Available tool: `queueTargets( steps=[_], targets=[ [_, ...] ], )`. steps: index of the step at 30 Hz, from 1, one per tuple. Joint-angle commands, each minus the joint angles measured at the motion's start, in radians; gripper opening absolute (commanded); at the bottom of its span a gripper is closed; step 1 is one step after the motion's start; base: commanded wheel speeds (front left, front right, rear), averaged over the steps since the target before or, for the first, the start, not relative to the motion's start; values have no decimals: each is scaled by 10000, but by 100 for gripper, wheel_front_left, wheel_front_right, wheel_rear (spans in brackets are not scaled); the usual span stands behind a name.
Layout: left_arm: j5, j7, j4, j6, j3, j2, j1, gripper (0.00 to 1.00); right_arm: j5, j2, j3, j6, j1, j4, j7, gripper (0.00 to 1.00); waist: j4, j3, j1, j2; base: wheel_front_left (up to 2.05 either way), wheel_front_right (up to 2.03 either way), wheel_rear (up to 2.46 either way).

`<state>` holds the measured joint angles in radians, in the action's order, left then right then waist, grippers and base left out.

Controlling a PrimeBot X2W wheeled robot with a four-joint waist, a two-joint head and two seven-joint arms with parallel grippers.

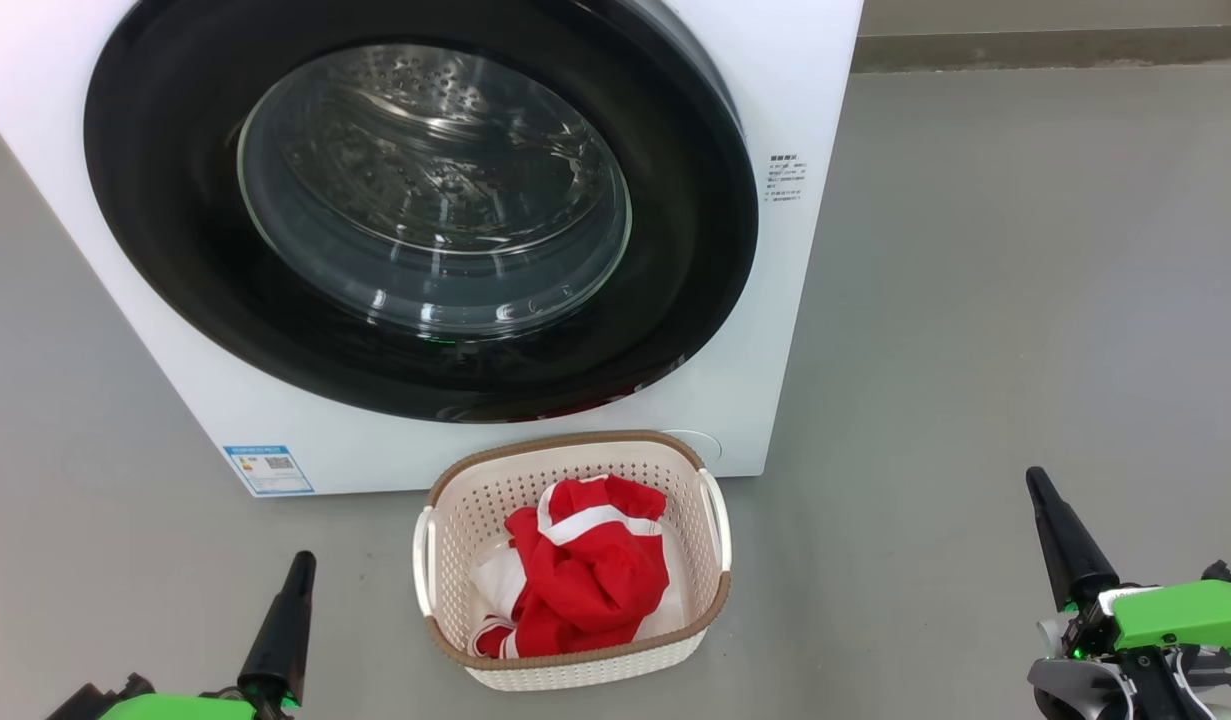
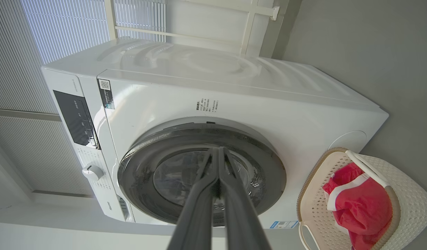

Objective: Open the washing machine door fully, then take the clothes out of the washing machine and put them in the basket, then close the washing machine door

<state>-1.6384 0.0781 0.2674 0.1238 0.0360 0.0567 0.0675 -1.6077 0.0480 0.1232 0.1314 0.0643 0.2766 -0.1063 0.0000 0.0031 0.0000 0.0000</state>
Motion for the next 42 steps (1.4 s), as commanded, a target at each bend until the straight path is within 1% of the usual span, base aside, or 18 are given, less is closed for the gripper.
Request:
queueTargets(
  steps=[1,42],
  targets=[
    [-35,30,-242,69,379,224,371,0,-41,57,-134,-7,432,-321,-37,0,0,0,0,0,0,0,0],
    [99,158,-233,69,538,110,384,0,-21,40,-109,-7,435,-320,-57,0,0,0,0,0,0,0,0]
  ],
)
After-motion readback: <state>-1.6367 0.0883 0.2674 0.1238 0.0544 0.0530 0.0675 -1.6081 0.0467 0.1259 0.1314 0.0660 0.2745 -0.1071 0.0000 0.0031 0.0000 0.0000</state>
